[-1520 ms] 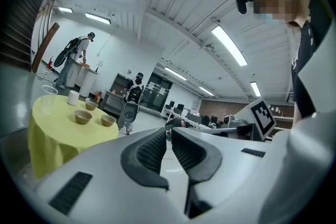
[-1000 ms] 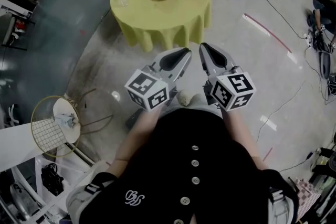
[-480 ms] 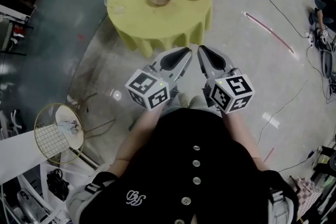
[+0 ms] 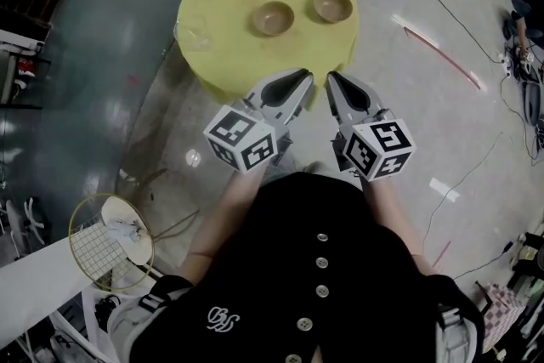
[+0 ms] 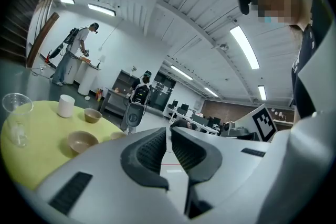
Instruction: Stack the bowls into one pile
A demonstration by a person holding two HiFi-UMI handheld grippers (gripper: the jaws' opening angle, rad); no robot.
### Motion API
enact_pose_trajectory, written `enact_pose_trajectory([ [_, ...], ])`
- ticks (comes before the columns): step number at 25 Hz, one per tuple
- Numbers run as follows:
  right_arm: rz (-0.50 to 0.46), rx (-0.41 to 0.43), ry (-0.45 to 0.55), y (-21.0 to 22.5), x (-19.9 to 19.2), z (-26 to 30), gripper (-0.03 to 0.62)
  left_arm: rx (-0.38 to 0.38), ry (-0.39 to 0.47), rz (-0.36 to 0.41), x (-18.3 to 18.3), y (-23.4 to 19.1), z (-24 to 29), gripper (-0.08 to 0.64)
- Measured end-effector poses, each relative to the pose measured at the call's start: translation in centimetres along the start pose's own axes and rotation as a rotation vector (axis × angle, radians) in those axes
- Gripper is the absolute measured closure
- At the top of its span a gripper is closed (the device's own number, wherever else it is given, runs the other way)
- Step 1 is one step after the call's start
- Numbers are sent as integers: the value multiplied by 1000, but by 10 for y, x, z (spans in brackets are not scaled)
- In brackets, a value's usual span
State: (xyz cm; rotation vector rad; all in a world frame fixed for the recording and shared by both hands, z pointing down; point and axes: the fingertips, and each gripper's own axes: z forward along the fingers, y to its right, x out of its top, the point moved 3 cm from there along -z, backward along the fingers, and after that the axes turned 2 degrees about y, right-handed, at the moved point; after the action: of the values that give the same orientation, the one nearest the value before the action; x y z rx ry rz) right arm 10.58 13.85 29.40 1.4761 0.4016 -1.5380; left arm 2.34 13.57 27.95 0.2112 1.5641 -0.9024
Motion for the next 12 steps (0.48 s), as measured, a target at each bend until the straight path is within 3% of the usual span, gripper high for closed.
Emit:
enact_pose_trajectory([
  [12, 13, -93, 17, 5, 31, 93, 592, -71, -33, -13, 51, -92, 18, 520],
])
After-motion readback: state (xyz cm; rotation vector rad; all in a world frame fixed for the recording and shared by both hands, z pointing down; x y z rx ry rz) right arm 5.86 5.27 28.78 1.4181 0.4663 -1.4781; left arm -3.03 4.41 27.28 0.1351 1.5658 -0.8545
